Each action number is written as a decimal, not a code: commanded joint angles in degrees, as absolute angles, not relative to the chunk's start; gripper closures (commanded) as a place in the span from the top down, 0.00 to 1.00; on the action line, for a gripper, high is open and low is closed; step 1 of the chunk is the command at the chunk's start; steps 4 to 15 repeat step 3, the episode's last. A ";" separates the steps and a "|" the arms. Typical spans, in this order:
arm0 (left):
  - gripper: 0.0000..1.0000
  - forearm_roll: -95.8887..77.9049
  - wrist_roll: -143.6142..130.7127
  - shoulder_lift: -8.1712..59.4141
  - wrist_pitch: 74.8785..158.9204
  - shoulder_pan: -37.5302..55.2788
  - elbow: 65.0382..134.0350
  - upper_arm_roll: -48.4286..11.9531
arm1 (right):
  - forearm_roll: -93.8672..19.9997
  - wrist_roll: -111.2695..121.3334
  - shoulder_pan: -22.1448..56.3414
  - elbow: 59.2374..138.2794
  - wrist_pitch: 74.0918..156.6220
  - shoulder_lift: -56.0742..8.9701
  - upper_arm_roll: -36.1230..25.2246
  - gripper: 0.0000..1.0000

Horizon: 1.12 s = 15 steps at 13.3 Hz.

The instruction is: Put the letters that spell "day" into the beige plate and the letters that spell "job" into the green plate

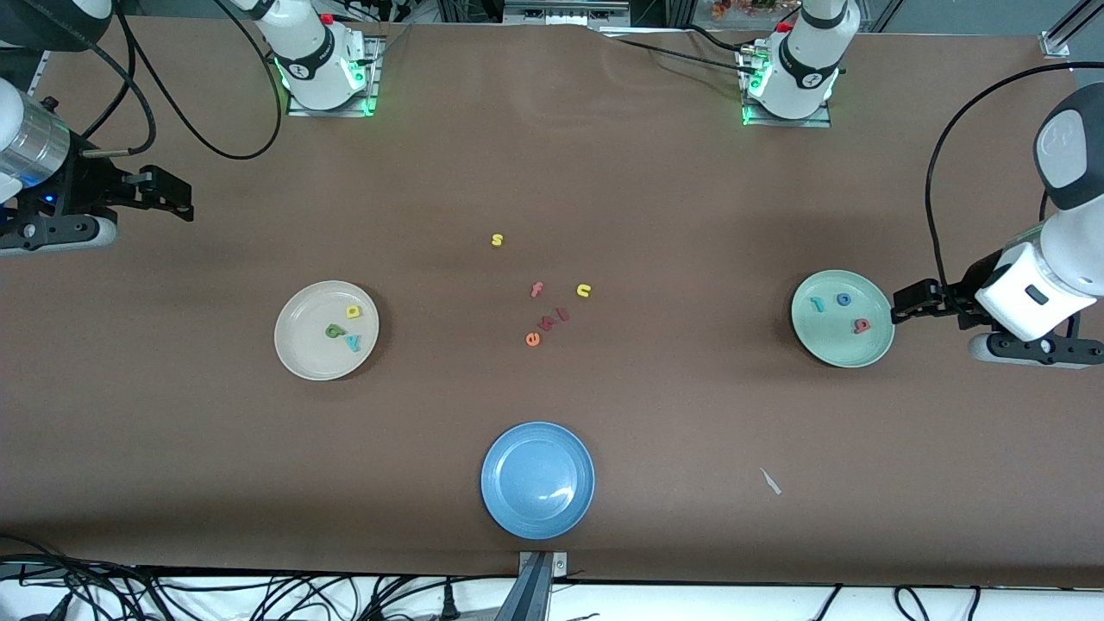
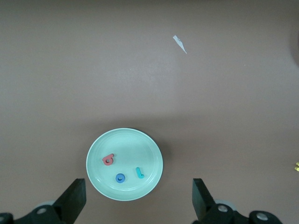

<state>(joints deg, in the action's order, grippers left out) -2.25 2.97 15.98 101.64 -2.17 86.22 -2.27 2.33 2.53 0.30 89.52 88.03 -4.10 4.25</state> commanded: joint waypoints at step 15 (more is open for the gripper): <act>1.00 -3.60 5.09 15.03 100.29 -2.20 85.96 -1.67 | 2.55 3.08 0.18 87.71 86.66 -4.92 4.39 1.00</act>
